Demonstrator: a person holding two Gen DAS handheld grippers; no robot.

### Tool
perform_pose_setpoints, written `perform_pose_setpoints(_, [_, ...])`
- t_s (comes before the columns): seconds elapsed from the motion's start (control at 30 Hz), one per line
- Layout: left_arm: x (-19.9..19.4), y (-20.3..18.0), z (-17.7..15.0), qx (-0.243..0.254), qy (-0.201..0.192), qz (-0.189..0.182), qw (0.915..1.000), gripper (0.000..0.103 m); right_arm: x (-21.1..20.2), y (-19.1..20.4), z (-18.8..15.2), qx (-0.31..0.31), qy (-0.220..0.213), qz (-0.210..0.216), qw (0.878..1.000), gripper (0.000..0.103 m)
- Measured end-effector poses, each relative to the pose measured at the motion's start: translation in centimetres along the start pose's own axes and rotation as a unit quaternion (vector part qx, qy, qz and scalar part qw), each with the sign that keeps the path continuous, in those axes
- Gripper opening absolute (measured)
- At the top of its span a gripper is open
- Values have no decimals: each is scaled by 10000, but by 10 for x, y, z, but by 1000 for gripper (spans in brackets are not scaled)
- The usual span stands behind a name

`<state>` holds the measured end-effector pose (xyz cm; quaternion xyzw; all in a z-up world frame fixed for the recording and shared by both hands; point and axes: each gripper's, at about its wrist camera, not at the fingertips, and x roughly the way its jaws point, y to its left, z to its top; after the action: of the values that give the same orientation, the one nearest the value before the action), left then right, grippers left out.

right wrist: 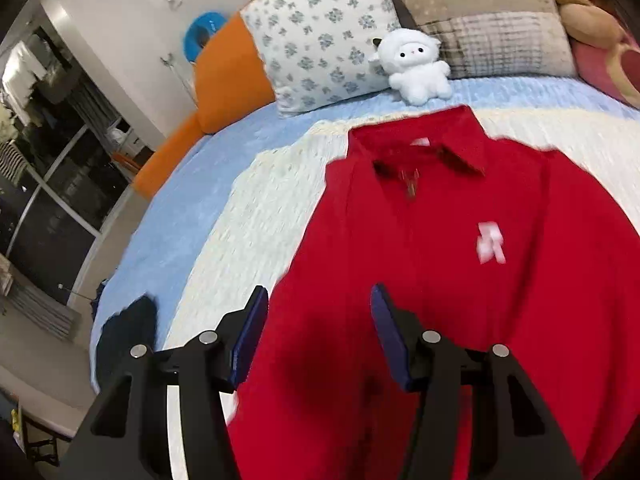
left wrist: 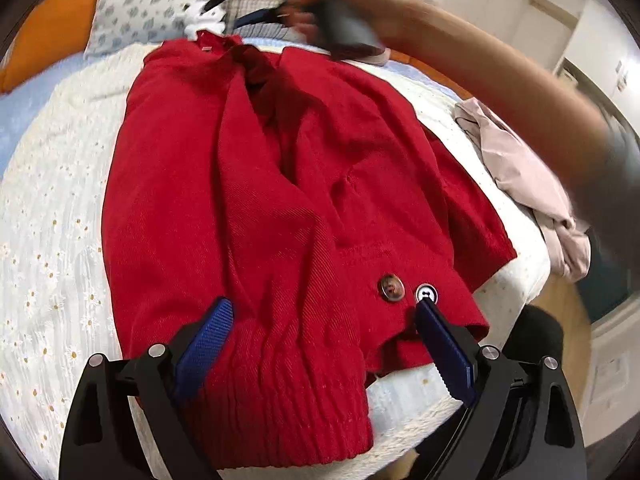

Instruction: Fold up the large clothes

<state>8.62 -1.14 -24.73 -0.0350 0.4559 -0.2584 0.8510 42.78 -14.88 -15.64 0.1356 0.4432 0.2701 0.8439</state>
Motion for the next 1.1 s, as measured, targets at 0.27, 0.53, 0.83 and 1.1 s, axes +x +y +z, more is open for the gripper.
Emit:
perform_pose_setpoints(0.27, [0,4,0,198,-239,-177,9994,93,110,-27,78,183,375,-651,9970,54])
perform_pose_setpoints(0.53, [-4,17,5,60,-108,-577,9983,93,136,-4,100,-408,430,-332,9977,5])
perform_pose_setpoints(0.83, [0,15,6,64,-21,-459,9989,93,137,-71,88,259,227,-64,9994,5])
perform_pose_setpoints(1.1, [12,8,8,186,79,-289,9994,100,122,-79,68,423,50,-17,9991,38])
